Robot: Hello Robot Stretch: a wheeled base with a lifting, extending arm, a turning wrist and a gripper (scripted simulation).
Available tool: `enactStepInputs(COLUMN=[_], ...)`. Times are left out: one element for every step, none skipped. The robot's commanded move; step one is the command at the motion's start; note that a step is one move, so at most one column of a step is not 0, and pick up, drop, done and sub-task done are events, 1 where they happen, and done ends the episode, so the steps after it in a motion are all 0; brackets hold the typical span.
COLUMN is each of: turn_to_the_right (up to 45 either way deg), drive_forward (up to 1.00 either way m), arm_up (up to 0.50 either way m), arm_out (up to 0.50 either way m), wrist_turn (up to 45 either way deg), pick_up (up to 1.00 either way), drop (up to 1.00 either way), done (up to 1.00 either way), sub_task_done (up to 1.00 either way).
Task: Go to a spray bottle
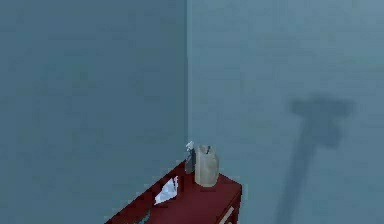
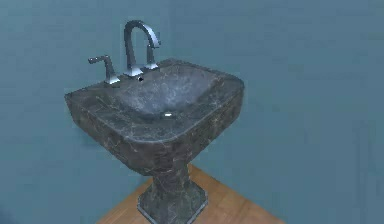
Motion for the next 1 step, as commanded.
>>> enactStepInputs(turn_to_the_right=[0.0], drive_forward=[0.0], arm_up=[0.0], arm_out=[0.0], wrist_turn=[0.0], pick_up=[0.0], drop=[0.0], done=[1.0], sub_task_done=[0.0])
